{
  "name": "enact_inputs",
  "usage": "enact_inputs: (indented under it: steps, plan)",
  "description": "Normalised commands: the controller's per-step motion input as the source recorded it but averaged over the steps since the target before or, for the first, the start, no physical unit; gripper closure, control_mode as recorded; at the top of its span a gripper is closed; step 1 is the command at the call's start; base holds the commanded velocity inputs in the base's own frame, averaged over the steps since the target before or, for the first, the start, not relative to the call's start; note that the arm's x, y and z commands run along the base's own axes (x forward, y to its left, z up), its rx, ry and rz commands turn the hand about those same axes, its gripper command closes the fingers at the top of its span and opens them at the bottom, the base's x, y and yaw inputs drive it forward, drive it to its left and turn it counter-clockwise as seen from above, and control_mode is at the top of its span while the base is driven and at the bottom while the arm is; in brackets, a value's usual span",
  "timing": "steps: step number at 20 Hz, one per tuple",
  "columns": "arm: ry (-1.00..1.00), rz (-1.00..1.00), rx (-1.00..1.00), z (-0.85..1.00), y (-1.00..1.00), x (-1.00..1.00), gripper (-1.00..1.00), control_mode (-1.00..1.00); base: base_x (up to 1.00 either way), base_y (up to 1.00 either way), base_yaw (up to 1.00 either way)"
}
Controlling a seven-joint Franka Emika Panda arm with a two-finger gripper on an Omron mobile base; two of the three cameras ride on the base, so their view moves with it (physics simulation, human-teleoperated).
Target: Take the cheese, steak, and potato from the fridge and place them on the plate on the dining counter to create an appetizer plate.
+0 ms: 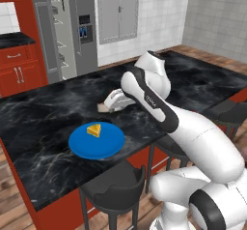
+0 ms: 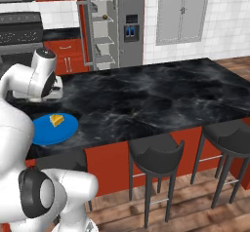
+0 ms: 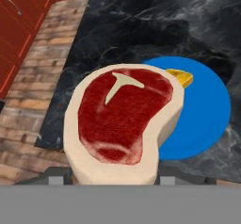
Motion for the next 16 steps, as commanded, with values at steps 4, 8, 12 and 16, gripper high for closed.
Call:
enact_inputs:
  steps: [4, 8, 12, 16]
  plan:
    - [0.09, 0.00, -0.04, -0.41, 0.28, 0.27, 1.00, -1.00, 0.00, 0.00, 0.00]
    - [0.09, 0.00, -0.05, -0.39, 0.23, 0.15, 1.00, -1.00, 0.00, 0.00, 0.00]
    - [0.04, 0.00, -0.06, -0.40, 0.23, 0.11, 1.00, -1.00, 0.00, 0.00, 0.00]
    - [0.00, 0.00, -0.06, -0.42, 0.21, 0.15, 1.00, -1.00, 0.00, 0.00, 0.00]
